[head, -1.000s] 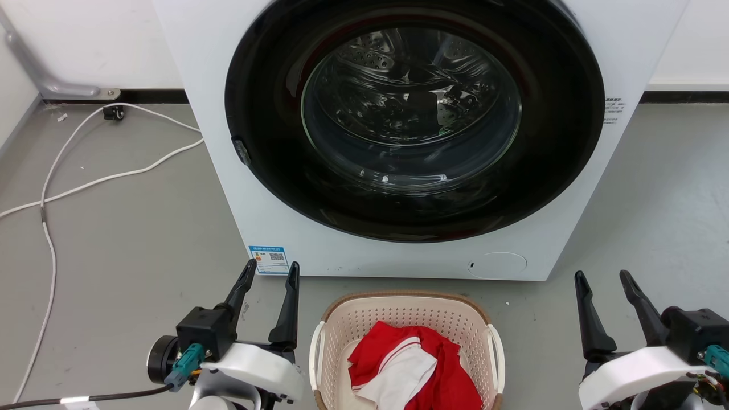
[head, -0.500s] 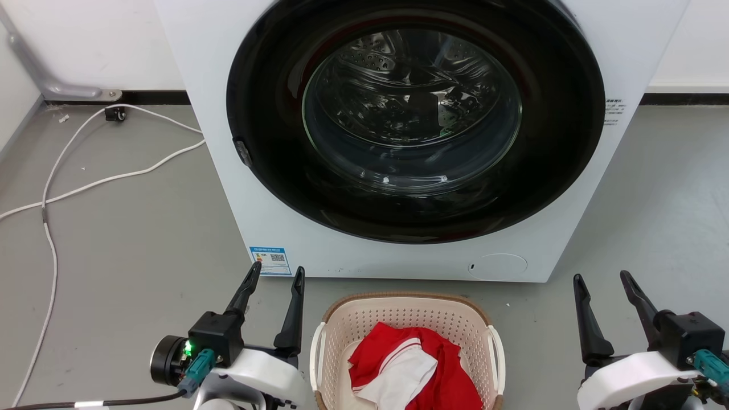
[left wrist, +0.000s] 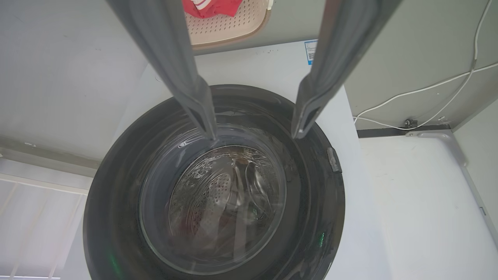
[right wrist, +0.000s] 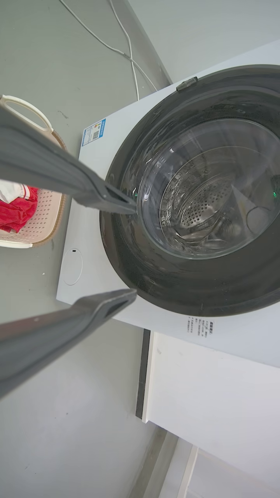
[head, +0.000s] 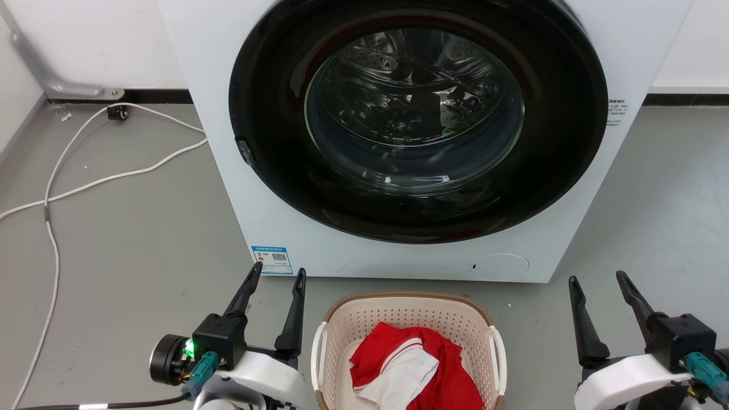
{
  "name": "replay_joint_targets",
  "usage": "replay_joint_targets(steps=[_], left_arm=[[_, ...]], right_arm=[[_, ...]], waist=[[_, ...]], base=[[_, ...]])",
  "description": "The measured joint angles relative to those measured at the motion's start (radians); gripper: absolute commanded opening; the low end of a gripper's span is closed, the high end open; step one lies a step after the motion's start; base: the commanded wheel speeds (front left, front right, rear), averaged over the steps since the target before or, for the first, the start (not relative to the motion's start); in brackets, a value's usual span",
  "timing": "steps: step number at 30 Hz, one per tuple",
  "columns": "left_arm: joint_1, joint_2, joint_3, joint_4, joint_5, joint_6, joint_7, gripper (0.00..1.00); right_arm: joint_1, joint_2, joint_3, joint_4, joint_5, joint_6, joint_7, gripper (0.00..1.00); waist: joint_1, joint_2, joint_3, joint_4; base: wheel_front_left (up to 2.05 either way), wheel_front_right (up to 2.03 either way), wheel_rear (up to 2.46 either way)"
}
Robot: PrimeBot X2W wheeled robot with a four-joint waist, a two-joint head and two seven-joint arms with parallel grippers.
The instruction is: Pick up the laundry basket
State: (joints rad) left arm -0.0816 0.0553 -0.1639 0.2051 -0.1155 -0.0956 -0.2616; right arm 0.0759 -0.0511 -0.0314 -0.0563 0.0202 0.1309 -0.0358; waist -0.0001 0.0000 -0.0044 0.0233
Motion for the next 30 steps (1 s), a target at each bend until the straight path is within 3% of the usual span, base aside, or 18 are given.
replay_joint_targets(steps=[24,30], left_arm=[[-0.032,-0.004,0.025,0.029,-0.031,0.006,-0.001,1.00],[-0.114,-0.004,0.007,0.124,-0.028,-0.001,-0.001,1.00]], right_arm=[[-0.018,0.000,-0.006,0.015,0.017,0.000,-0.003,1.00],[-0.065,0.000,-0.018,0.066,0.038,0.000,-0.002,1.00]], waist=[[0.0000,0.0000,0.038,-0.013],[0.0001,0.0000,0.097,-0.022]], base=[[0.00,0.00,0.00],[0.00,0.00,0.00]])
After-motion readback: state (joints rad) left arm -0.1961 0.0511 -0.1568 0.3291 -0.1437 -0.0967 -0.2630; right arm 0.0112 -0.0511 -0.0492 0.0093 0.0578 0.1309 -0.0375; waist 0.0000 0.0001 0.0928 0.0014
